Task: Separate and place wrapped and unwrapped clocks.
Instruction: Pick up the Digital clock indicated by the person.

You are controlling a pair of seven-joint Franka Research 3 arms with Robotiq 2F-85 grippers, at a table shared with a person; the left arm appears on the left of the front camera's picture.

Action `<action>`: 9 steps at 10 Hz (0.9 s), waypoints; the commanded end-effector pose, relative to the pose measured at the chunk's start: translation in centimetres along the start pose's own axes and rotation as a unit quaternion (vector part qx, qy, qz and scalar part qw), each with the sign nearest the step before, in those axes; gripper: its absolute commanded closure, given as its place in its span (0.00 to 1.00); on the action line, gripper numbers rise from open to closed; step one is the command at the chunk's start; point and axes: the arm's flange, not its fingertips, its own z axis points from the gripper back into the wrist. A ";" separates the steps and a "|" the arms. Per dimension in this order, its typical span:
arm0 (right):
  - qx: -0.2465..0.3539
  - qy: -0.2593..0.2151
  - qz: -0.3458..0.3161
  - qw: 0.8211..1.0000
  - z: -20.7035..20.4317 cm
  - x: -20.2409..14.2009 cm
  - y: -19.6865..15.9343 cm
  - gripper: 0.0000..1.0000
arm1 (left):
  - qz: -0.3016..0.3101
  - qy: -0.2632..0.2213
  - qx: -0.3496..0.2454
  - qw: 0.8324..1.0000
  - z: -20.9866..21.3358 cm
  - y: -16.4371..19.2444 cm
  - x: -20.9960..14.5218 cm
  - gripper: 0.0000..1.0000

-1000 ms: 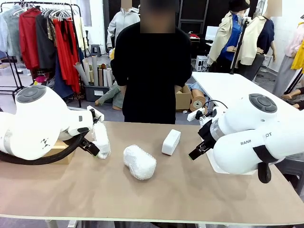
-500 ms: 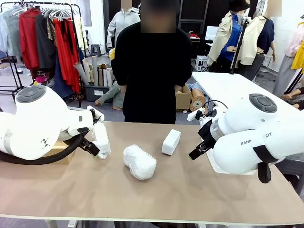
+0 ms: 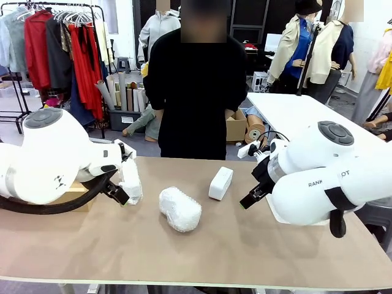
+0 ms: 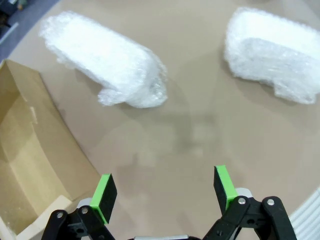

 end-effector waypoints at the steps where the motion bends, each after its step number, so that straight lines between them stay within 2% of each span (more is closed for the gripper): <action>1: 0.052 0.005 0.019 0.998 1.2 0.0 -0.7 0.00 | -0.012 0.005 -0.052 0.999 2.8 0.8 0.6 0.00; 4: 0.098 0.021 0.059 0.993 3.5 1.0 -0.3 0.00 | -0.064 -0.005 -0.114 0.991 6.3 1.6 1.5 0.00; 6: 0.147 0.034 0.107 0.983 5.4 1.9 -0.7 0.00 | -0.113 -0.028 -0.155 0.981 8.1 2.8 1.7 0.00; 7: 0.162 0.021 0.122 0.979 6.0 2.5 -1.0 0.00 | -0.149 -0.039 -0.197 0.968 8.3 3.9 1.8 0.00; 9: 0.191 -0.011 0.164 0.968 7.1 3.2 -2.0 0.00 | -0.228 -0.073 -0.180 0.954 8.8 5.4 2.1 0.00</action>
